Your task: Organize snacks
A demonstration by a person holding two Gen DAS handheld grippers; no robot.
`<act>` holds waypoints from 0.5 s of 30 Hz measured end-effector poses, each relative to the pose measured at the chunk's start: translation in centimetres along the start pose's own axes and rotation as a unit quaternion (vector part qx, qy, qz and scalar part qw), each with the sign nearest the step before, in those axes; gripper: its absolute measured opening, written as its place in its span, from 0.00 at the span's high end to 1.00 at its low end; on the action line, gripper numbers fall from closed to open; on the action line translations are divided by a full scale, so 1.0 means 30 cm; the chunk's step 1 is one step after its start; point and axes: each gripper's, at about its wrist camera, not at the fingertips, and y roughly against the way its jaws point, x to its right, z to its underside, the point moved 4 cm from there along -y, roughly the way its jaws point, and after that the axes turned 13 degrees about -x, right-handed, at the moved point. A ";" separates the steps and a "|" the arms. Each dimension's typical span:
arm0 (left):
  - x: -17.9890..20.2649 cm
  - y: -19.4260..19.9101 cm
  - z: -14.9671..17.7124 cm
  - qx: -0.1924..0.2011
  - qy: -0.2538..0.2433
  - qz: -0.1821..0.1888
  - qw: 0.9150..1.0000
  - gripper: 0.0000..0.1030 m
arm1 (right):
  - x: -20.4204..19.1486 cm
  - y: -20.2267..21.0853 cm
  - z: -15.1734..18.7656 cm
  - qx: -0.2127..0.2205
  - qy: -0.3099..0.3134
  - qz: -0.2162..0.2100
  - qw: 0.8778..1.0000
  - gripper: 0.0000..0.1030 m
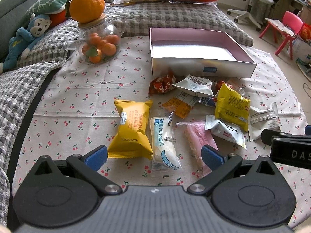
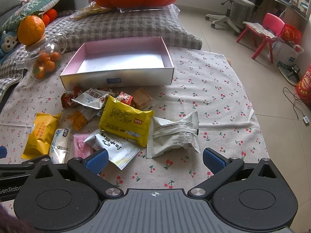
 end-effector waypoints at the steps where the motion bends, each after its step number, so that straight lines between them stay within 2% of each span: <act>1: -0.001 0.000 0.001 0.000 0.000 0.000 1.000 0.00 | 0.001 0.002 0.001 0.000 0.000 0.000 1.000 0.00; 8: 0.001 0.000 0.002 -0.001 0.000 -0.001 1.000 0.00 | 0.003 0.008 -0.004 0.004 0.003 0.002 1.000 0.00; 9: 0.002 0.001 0.002 -0.001 0.000 -0.001 1.000 0.00 | 0.000 0.003 0.000 -0.009 0.002 -0.002 1.000 0.00; 15: 0.002 0.000 0.004 0.000 0.000 -0.002 1.000 0.00 | -0.002 0.003 0.002 -0.018 0.002 -0.007 1.000 0.00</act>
